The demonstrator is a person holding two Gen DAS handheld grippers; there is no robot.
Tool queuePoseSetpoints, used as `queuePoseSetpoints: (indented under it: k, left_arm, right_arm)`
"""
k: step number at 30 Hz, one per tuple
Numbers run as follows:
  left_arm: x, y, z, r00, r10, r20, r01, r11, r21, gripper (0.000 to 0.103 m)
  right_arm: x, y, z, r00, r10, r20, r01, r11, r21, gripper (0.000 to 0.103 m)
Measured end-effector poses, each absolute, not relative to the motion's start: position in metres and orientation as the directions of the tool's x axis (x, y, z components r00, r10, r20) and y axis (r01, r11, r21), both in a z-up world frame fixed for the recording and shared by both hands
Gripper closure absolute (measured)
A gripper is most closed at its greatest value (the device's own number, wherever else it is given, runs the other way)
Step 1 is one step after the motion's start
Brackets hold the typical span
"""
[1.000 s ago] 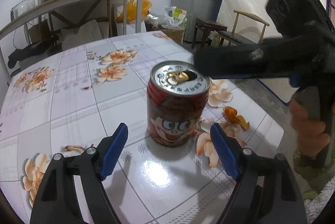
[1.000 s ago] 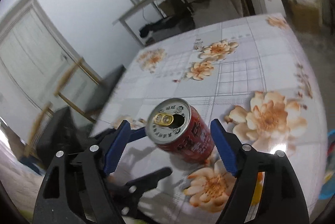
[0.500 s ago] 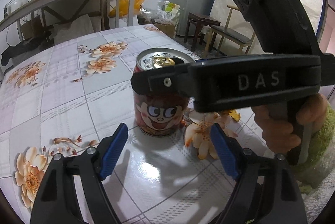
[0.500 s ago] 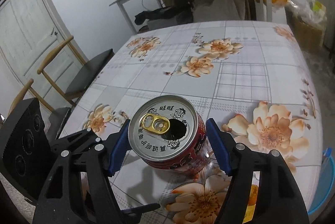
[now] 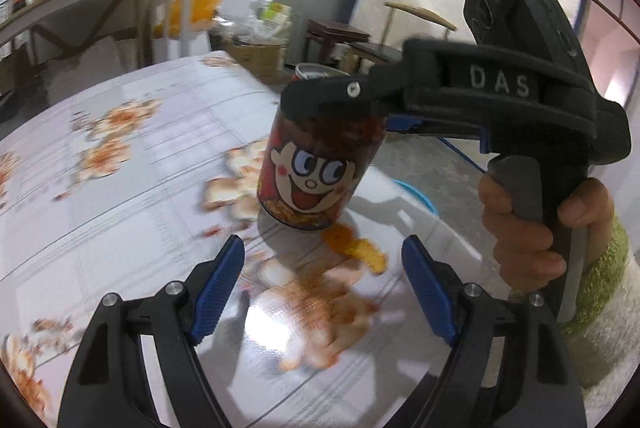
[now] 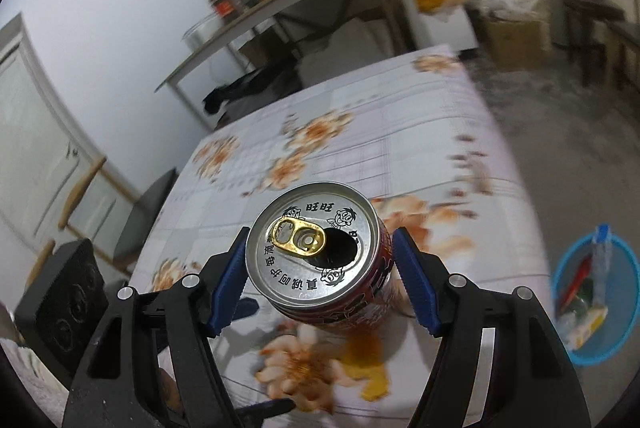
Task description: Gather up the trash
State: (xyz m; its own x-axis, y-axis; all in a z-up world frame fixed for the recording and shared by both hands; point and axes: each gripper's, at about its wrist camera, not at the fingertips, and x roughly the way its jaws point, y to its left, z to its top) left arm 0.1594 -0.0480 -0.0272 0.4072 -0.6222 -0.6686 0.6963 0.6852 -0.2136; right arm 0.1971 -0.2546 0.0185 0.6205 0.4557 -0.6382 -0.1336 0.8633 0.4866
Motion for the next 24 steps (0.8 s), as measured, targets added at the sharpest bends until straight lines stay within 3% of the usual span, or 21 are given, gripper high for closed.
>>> queuePoseSetpoints:
  k: [5,10,14,15,20,24]
  left_arm:
    - [0.166,-0.086,-0.036,0.379,-0.601,-0.704,0.727,0.664,-0.176,0.026]
    - [0.171,-0.103,-0.051,0.376,-0.527,-0.762,0.699,0.701,-0.141,0.044]
    - [0.177,-0.106,-0.058,0.365,-0.499,-0.786,0.652,0.739,-0.166,0.068]
    - [0.177,-0.105,-0.058,0.362,-0.499,-0.788,0.648,0.742,-0.172,0.080]
    - [0.185,-0.110,-0.052,0.347,-0.510,-0.787,0.649,0.736,-0.191,0.095]
    - [0.180,-0.131,-0.036,0.337,-0.543,-0.769,0.691,0.698,-0.190,0.096]
  right_arm:
    - [0.185,-0.292,0.024,0.675,0.402,-0.618,-0.055,0.863,0.502,0.037]
    - [0.171,-0.326,0.028,0.714,0.358,-0.602,0.005,0.857,0.515,0.037]
    - [0.158,-0.355,0.028,0.739,0.305,-0.601,0.060,0.858,0.510,0.037]
    - [0.155,-0.362,0.027,0.743,0.294,-0.601,0.074,0.857,0.511,0.037]
    - [0.139,-0.395,0.023,0.764,0.232,-0.602,0.147,0.846,0.513,0.037]
    - [0.124,-0.421,0.017,0.775,0.179,-0.606,0.213,0.830,0.516,0.037]
